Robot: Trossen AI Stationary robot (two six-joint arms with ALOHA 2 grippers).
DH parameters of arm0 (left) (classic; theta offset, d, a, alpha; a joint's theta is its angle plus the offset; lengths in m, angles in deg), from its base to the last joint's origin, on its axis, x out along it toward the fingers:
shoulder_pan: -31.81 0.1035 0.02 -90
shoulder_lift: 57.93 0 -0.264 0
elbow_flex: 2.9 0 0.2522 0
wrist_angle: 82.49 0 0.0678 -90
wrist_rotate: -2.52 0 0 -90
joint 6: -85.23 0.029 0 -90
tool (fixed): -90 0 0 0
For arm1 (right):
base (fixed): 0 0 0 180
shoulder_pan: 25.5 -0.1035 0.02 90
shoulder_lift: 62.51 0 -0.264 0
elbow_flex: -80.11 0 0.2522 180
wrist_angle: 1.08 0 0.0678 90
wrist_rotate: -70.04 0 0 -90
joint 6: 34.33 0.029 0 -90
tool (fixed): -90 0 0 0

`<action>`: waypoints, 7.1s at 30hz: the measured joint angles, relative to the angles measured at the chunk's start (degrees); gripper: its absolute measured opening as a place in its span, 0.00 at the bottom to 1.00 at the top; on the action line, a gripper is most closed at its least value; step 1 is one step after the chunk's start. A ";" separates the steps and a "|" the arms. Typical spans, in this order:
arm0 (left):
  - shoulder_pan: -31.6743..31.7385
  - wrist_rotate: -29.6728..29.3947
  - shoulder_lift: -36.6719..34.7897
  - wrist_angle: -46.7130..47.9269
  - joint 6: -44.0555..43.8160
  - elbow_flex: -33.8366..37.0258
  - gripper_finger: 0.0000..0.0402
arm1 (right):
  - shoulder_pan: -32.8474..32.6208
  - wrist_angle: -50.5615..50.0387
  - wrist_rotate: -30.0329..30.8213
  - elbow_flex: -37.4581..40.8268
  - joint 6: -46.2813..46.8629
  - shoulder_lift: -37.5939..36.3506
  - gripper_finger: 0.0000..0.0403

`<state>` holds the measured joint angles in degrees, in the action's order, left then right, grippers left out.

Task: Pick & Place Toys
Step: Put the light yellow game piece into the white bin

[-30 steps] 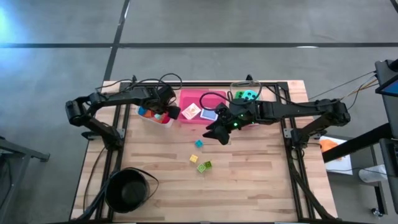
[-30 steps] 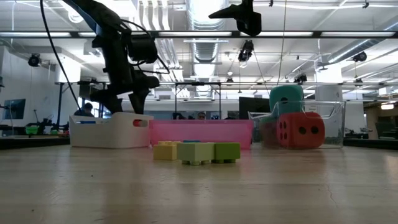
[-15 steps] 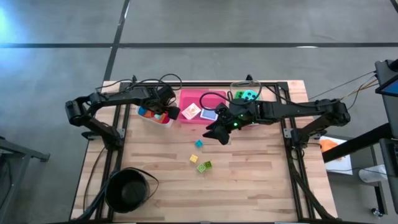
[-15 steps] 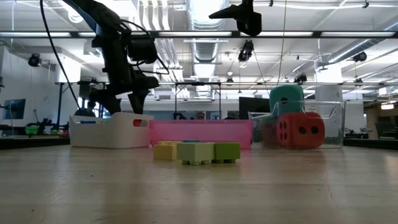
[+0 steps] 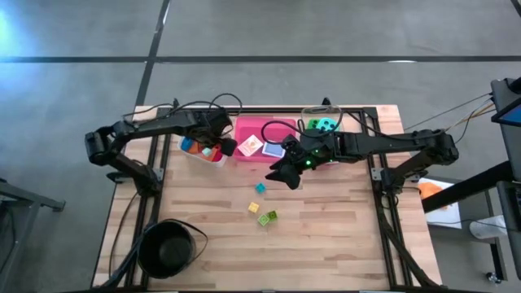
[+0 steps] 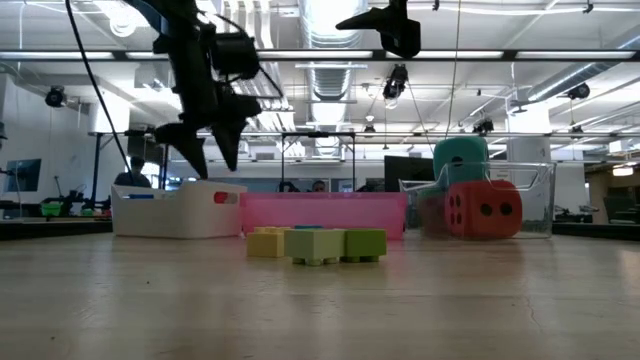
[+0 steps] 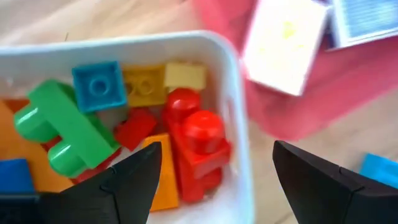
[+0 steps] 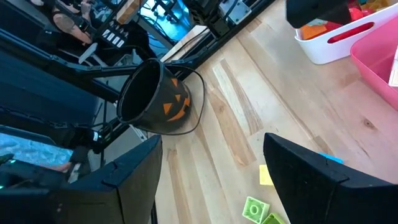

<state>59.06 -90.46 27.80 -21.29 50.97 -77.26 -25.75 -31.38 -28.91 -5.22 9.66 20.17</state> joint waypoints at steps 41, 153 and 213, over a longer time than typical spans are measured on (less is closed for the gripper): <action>-35.30 10.87 0.23 -39.34 27.18 14.54 0.77 | -3.54 -34.65 22.97 3.92 6.95 -19.14 0.67; 1.60 -3.40 -14.42 -7.96 6.63 11.10 0.33 | -3.48 -24.65 22.47 12.92 8.35 -23.67 0.67; 2.27 -3.46 -4.90 -6.75 6.81 14.05 0.33 | -3.45 -24.65 22.58 12.87 8.55 -23.67 0.67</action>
<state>61.33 -93.92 22.90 -28.04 57.77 -63.21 -29.21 -56.03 -6.33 7.65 18.20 -3.50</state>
